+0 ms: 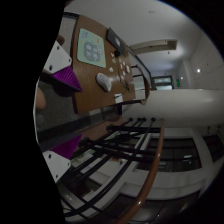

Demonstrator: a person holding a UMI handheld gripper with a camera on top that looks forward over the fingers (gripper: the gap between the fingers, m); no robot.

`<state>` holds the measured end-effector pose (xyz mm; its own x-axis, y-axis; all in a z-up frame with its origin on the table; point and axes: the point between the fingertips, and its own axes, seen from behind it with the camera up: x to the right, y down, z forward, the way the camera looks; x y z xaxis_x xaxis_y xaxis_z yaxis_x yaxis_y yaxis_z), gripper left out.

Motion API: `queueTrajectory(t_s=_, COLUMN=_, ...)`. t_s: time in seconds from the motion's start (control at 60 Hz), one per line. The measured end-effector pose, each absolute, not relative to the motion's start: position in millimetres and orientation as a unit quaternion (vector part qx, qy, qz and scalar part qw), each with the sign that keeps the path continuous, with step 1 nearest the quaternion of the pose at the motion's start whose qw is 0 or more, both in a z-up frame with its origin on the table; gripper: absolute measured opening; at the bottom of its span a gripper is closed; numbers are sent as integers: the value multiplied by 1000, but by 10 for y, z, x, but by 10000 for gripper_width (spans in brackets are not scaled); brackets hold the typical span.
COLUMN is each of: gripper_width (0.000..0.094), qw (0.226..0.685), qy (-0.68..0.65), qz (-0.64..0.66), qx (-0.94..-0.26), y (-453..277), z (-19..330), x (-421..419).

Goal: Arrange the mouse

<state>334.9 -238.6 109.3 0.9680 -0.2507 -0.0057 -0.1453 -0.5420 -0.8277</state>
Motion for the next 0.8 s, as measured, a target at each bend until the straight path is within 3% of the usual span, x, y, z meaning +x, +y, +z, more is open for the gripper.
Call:
queueTrajectory(t_s=0.217, gripper_width=825, qw=450, qy=99, qz=-41, qx=-887, y=-2206, z=925, x=3280)
queueTrajectory(t_s=0.5, gripper_width=827, qw=472, qy=-7, qz=15, qx=-881, y=-944, z=487, x=2459)
queueTrajectory(t_s=0.8, gripper_width=824, qw=435, qy=-49, qz=50, qx=-898, y=59, z=-97, x=2008)
